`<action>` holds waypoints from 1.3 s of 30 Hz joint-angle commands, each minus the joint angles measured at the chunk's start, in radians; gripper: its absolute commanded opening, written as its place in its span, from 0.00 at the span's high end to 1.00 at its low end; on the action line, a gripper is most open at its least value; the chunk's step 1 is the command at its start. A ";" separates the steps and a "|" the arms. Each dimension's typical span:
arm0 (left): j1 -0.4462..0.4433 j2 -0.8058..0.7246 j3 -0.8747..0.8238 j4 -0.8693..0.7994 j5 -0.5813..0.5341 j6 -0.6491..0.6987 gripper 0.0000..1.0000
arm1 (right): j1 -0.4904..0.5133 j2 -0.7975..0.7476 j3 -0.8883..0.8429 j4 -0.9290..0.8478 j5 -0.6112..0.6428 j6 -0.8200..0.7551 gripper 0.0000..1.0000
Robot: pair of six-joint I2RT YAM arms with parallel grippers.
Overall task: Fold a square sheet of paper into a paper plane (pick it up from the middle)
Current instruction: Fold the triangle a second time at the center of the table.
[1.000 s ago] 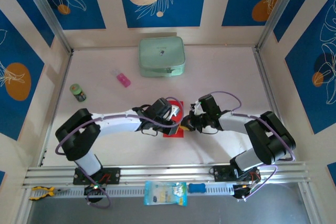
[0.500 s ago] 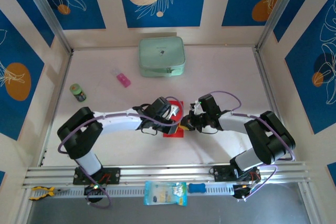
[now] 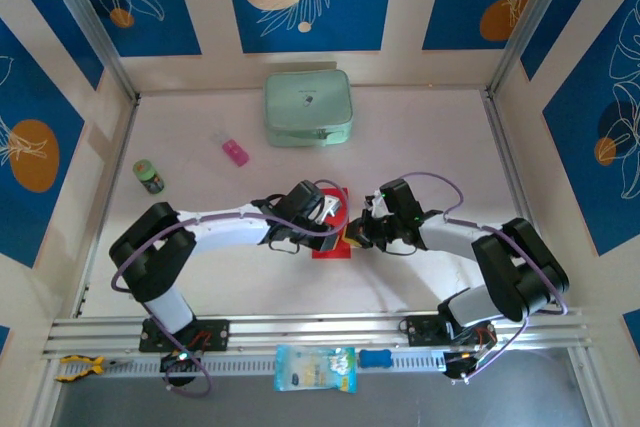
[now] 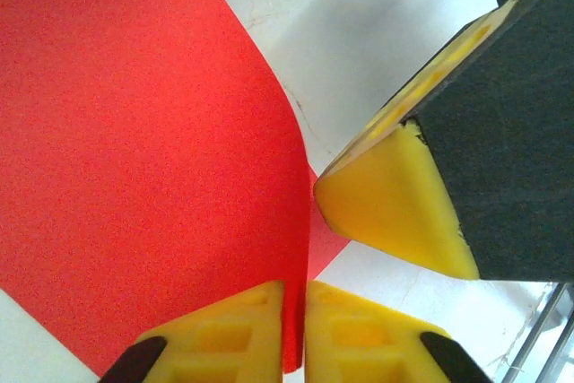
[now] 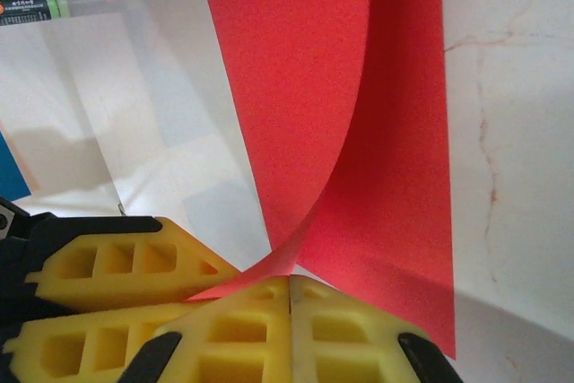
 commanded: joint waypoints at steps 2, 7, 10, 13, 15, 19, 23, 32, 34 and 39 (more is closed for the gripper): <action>0.011 -0.007 0.025 0.029 0.034 0.013 0.84 | 0.009 0.011 0.001 0.018 -0.024 0.018 0.98; 0.014 -0.005 0.006 0.072 0.041 0.004 0.85 | 0.011 0.035 0.003 0.061 -0.043 0.042 0.98; 0.016 0.000 0.011 0.068 0.042 0.007 0.90 | 0.011 0.036 -0.004 0.060 -0.040 0.045 0.98; 0.017 -0.006 0.007 0.068 0.030 0.008 0.93 | 0.009 0.036 -0.004 0.052 -0.041 0.041 0.98; 0.020 0.002 0.008 0.065 0.036 0.010 0.97 | 0.010 0.030 -0.006 0.040 -0.034 0.036 0.98; 0.023 0.004 0.007 0.057 0.038 0.016 1.00 | 0.010 0.013 -0.025 0.023 -0.018 0.035 0.98; 0.025 -0.007 0.008 0.036 0.021 0.032 1.00 | 0.024 0.013 -0.029 -0.005 0.009 0.031 0.98; 0.030 0.011 0.007 0.026 0.009 0.039 1.00 | 0.067 0.073 0.020 -0.162 0.150 -0.046 0.99; 0.030 0.021 0.015 0.032 0.027 0.024 1.00 | 0.068 0.074 0.022 -0.218 0.202 -0.082 0.99; 0.024 0.045 0.005 0.106 0.042 -0.076 1.00 | 0.051 0.073 0.048 -0.289 0.222 -0.173 0.99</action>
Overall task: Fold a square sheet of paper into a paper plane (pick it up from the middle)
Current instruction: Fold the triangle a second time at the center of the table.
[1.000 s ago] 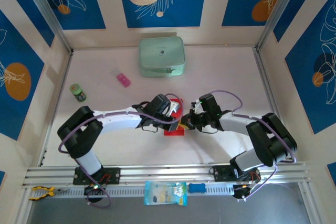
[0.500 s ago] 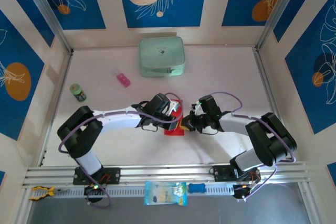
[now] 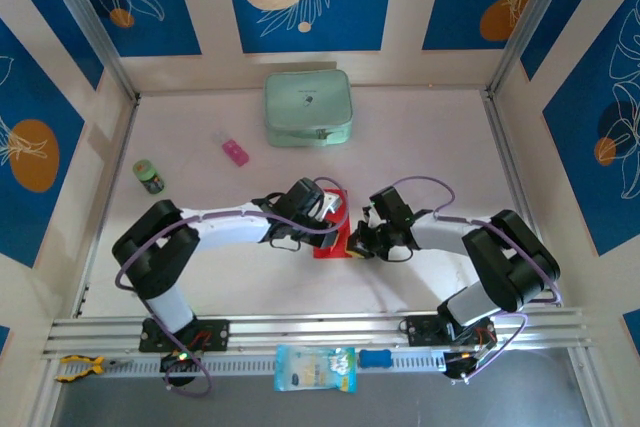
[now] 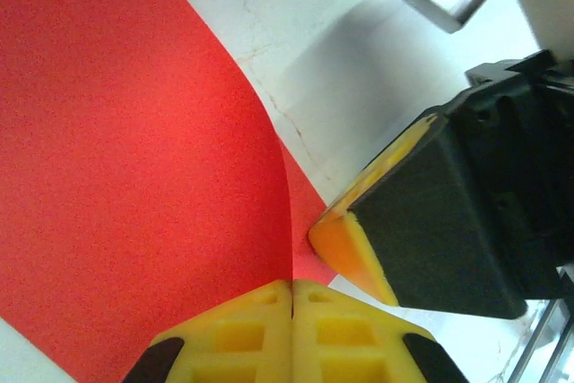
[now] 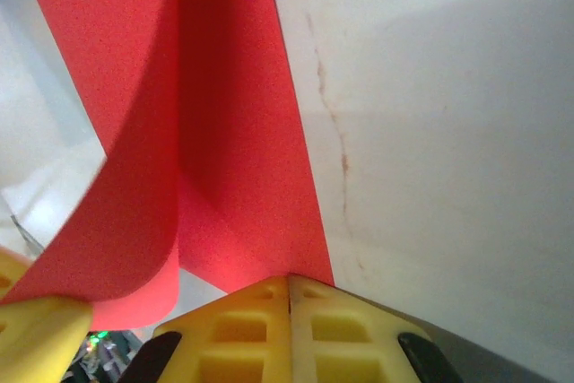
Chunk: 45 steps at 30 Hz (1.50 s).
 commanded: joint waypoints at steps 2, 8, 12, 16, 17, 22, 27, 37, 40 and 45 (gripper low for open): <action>0.007 0.027 0.011 0.053 0.015 -0.066 1.00 | -0.001 0.000 0.031 -0.153 0.098 -0.097 0.98; 0.008 0.029 0.012 0.065 0.008 -0.088 1.00 | 0.003 -0.038 0.028 -0.098 0.054 -0.084 0.95; 0.008 0.035 0.015 0.054 0.008 -0.081 1.00 | 0.006 -0.049 -0.002 0.027 0.015 0.003 0.94; 0.009 0.029 0.012 0.045 0.002 -0.073 1.00 | 0.006 -0.024 -0.019 0.102 0.006 0.054 0.94; 0.009 0.030 0.011 0.045 0.002 -0.073 1.00 | 0.009 -0.013 -0.012 0.088 0.015 0.056 0.94; 0.009 0.027 0.015 0.038 0.003 -0.063 1.00 | 0.011 0.011 -0.006 0.020 0.061 0.046 0.95; 0.016 0.035 0.057 -0.073 -0.067 -0.009 1.00 | 0.012 0.009 0.021 -0.135 0.139 -0.015 0.97; 0.019 0.094 0.133 -0.177 -0.167 0.064 1.00 | 0.010 0.043 0.034 -0.114 0.090 -0.026 0.96; 0.019 0.102 0.144 -0.197 -0.173 0.083 1.00 | 0.010 0.040 0.037 -0.119 0.088 -0.026 0.97; 0.020 0.100 0.142 -0.209 -0.187 0.095 1.00 | 0.010 0.040 0.044 -0.122 0.082 -0.029 0.96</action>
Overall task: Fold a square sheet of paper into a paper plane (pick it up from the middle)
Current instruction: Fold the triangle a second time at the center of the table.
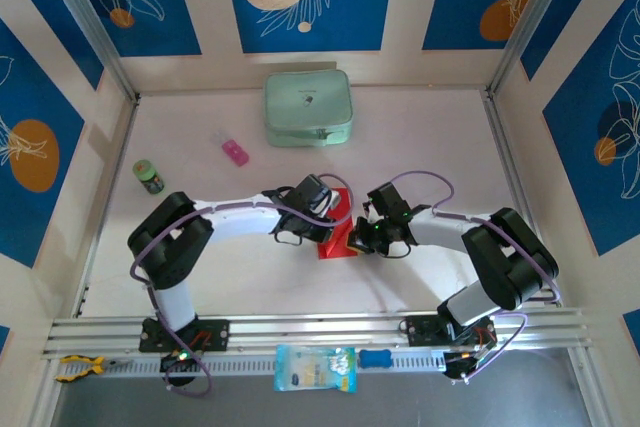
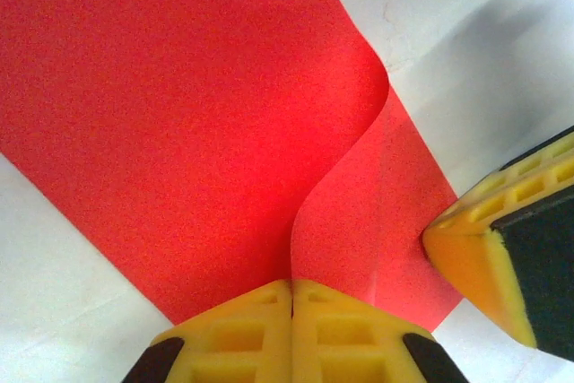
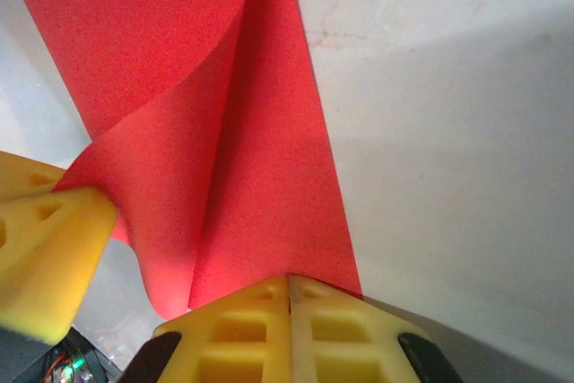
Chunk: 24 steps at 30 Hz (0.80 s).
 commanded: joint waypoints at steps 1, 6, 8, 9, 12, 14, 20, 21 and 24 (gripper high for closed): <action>0.014 0.012 0.028 -0.039 -0.026 0.033 1.00 | 0.000 0.027 0.002 -0.086 0.014 -0.017 0.97; 0.013 0.024 0.038 -0.039 -0.030 0.037 1.00 | 0.000 0.024 0.005 -0.092 0.013 -0.019 0.96; 0.013 0.029 0.042 -0.043 -0.040 0.040 1.00 | 0.000 0.024 0.005 -0.094 0.013 -0.019 0.96; 0.013 0.031 0.047 -0.045 -0.043 0.043 1.00 | 0.000 0.024 0.005 -0.096 0.013 -0.021 0.96; 0.013 0.033 0.053 -0.055 -0.059 0.049 1.00 | 0.000 0.024 0.008 -0.101 0.013 -0.022 0.96; 0.013 0.036 0.058 -0.056 -0.062 0.052 1.00 | 0.000 0.024 0.008 -0.101 0.013 -0.018 0.96; 0.012 0.040 0.060 -0.072 -0.073 0.055 1.00 | 0.001 0.009 0.006 -0.109 0.019 -0.019 0.97; 0.013 0.038 0.059 -0.072 -0.078 0.054 1.00 | 0.000 0.006 0.006 -0.111 0.019 -0.018 0.96; 0.013 0.037 0.061 -0.067 -0.082 0.059 1.00 | 0.000 0.002 0.004 -0.112 0.022 -0.018 0.96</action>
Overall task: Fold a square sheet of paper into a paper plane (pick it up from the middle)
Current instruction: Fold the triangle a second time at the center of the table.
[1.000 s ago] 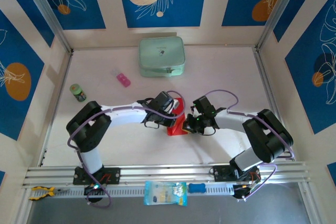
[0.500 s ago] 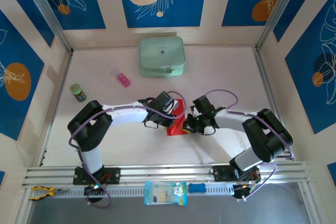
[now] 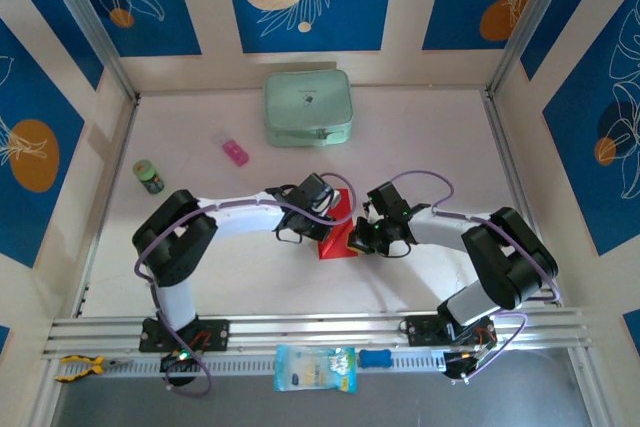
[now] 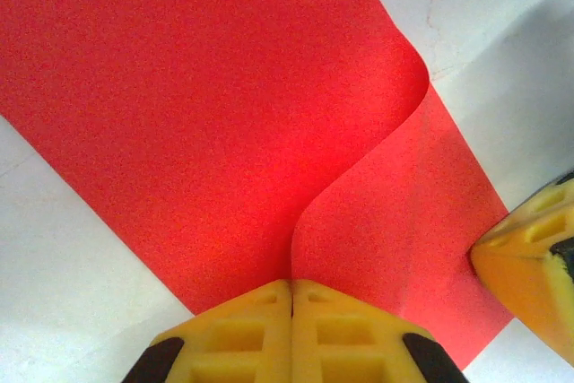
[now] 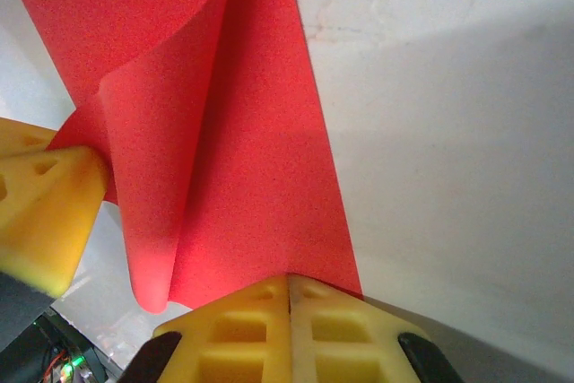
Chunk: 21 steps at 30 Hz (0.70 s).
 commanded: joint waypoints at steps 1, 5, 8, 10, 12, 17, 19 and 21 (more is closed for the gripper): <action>0.013 0.008 0.024 -0.025 -0.021 0.023 1.00 | 0.000 -0.002 -0.006 -0.090 0.023 -0.015 0.96; 0.014 0.014 0.033 -0.026 -0.026 0.031 1.00 | 0.000 -0.005 -0.007 -0.091 0.025 -0.016 0.96; 0.013 0.019 0.032 -0.029 -0.031 0.036 1.00 | 0.001 -0.006 -0.007 -0.092 0.025 -0.016 0.96; 0.015 0.020 0.029 -0.029 -0.039 0.037 1.00 | 0.001 -0.004 -0.007 -0.092 0.025 -0.016 0.96; 0.014 0.019 0.028 -0.027 -0.047 0.037 1.00 | 0.000 -0.003 -0.006 -0.093 0.024 -0.016 0.96; 0.015 0.021 0.027 -0.030 -0.047 0.035 1.00 | 0.000 -0.003 -0.003 -0.096 0.025 -0.016 0.96; 0.014 0.021 0.023 -0.028 -0.047 0.034 1.00 | 0.000 -0.003 -0.003 -0.098 0.024 -0.016 0.96; 0.016 0.022 0.025 -0.029 -0.047 0.034 1.00 | 0.000 -0.003 -0.003 -0.098 0.025 -0.016 0.96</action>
